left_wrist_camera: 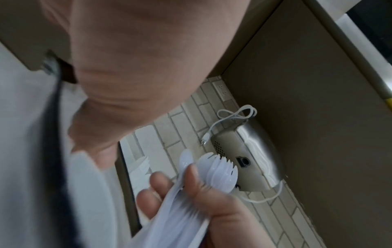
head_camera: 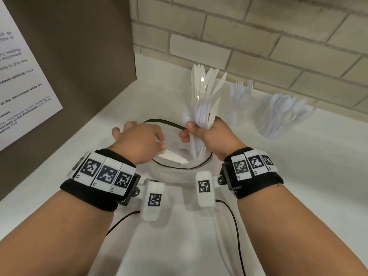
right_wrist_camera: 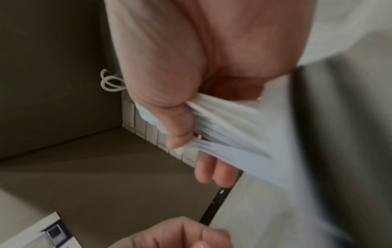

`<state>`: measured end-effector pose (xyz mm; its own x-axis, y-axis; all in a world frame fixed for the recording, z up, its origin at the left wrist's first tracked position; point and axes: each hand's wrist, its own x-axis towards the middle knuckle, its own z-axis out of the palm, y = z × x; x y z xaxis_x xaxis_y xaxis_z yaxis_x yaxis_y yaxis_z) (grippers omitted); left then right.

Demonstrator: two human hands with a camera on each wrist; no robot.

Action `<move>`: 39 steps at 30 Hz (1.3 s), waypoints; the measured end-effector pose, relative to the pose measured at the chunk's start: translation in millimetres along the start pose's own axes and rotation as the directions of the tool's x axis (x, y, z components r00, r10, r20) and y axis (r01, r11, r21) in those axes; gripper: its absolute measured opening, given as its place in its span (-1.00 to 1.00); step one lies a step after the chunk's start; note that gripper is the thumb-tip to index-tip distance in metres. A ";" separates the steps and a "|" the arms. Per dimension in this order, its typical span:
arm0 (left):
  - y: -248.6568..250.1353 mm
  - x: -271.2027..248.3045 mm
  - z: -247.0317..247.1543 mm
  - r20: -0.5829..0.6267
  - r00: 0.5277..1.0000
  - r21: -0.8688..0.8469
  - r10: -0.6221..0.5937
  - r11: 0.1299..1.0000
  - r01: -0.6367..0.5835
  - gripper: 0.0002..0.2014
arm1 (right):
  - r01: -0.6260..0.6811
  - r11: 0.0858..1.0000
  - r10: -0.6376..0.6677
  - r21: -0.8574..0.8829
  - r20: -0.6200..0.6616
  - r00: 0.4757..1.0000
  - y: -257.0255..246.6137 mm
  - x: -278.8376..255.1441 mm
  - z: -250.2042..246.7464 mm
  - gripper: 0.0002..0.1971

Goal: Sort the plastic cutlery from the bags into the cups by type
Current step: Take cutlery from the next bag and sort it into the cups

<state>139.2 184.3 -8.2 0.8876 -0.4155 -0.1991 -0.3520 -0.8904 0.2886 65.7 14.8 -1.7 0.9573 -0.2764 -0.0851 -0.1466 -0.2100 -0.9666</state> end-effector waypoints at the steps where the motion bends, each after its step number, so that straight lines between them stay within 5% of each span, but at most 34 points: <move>1: 3.0 -1.3 -2.9 -0.078 0.997 -0.002 0.024 1.000 -0.024 -0.86 | 0.026 0.998 -0.024 0.050 -0.036 0.999 -5.2 0.0 -3.1 -0.90; 4: 11.6 -6.7 -10.9 -0.450 0.871 -0.207 0.195 0.927 -0.314 -0.74 | 0.124 0.975 -0.093 0.185 -0.165 0.982 -23.9 1.7 -8.9 -0.86; 6: 21.7 -11.2 -12.5 -0.468 0.876 -0.574 0.115 0.714 -0.401 -0.73 | 0.181 0.936 -0.109 0.302 -0.239 0.965 -37.7 3.0 -11.9 -0.87; 8: 36.8 -17.5 -13.1 -0.196 0.979 -0.941 0.056 0.270 -0.203 -0.66 | 0.251 0.880 -0.139 0.402 -0.289 0.947 -53.2 2.9 -13.6 -0.85; 10: 47.3 -18.3 -13.8 0.160 0.974 -0.981 0.159 -0.082 0.175 -0.48 | 0.313 0.836 -0.179 0.450 -0.316 0.932 -67.0 1.7 -12.5 -0.88; 12: 51.7 -16.3 -15.4 0.378 0.870 -0.877 0.316 -0.179 0.446 -0.34 | 0.353 0.825 -0.213 0.442 -0.337 0.917 -75.2 -0.9 -8.1 -0.93; 14: 54.6 -14.5 -18.2 0.439 0.783 -0.767 0.441 -0.269 0.582 -0.36 | 0.356 0.845 -0.210 0.400 -0.365 0.907 -76.3 -4.0 -1.5 -0.86; 16: 58.0 -13.6 -20.6 0.399 0.776 -0.715 0.488 -0.365 0.597 -0.48 | 0.341 0.872 -0.193 0.352 -0.394 0.899 -72.8 -5.9 4.8 -0.77; 18: 59.6 -12.4 -20.7 0.370 0.788 -0.744 0.493 -0.351 0.569 -0.61 | 0.338 0.889 -0.192 0.308 -0.419 0.888 -67.7 -6.5 8.5 -0.70; 22: 53.0 -6.4 -19.3 0.547 0.680 -0.750 0.489 -0.074 0.657 -0.46 | 0.345 0.899 -0.211 0.268 -0.426 0.880 -64.4 -9.6 8.4 -0.84; 24: 53.8 -7.2 -16.9 0.505 0.712 -0.735 0.487 -0.189 0.651 -0.46 | 0.351 0.890 -0.213 0.291 -0.414 0.885 -65.3 -11.1 6.3 -0.90; 27: 59.6 -9.3 -14.8 0.422 0.772 -0.718 0.475 -0.345 0.605 -0.50 | 0.368 0.898 -0.244 0.242 -0.424 0.872 -64.3 -11.2 6.5 -0.71; 30: 59.4 -12.3 -17.6 0.408 0.799 -0.734 0.442 -0.361 0.575 -0.53 | 0.364 0.894 -0.235 0.262 -0.418 0.878 -61.1 -12.5 8.4 -0.69; 34: 58.1 -15.2 -19.0 0.482 0.778 -0.704 0.403 -0.350 0.618 -0.47 | 0.366 0.857 -0.201 0.364 -0.419 0.886 -59.8 -9.5 3.5 -0.65; 39: 59.8 -15.1 -31.2 0.386 0.834 -0.756 0.394 -0.384 0.530 -0.55 | 0.268 0.921 -0.179 0.282 -0.302 0.936 -47.5 -11.5 15.1 -0.79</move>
<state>114.0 143.1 41.3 0.4873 -0.7691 -0.4135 0.8306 0.2622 0.4913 65.4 42.2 41.5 0.8473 -0.5043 0.1667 0.1915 -0.0026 -0.9815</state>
